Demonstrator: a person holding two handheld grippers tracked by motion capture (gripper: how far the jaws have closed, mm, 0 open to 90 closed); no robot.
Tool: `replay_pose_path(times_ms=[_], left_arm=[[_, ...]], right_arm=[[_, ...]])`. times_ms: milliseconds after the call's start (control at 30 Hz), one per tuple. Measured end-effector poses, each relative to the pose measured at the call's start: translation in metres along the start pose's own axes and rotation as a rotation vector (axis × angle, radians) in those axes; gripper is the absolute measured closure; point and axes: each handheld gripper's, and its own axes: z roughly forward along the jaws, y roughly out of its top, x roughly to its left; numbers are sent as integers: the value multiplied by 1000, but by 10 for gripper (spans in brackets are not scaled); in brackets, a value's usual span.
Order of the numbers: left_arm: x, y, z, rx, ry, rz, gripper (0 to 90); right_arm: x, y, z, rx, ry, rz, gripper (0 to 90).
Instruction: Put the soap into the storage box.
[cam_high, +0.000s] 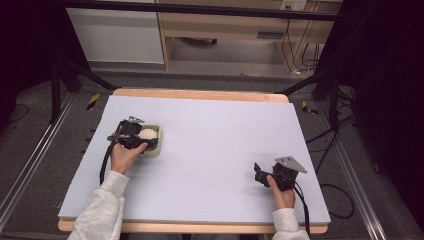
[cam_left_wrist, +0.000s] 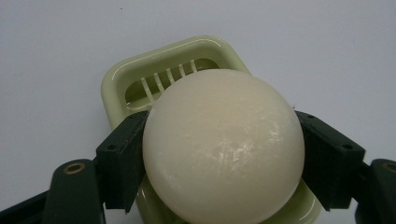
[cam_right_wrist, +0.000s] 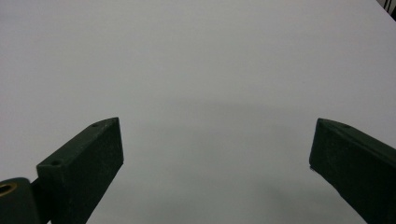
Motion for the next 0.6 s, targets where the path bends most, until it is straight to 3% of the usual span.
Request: replay_pose_path(times_ms=[600], left_arm=[[0, -1, 0, 4, 2, 11, 240]], right_arm=[[0, 0, 0, 0, -1, -1, 33]])
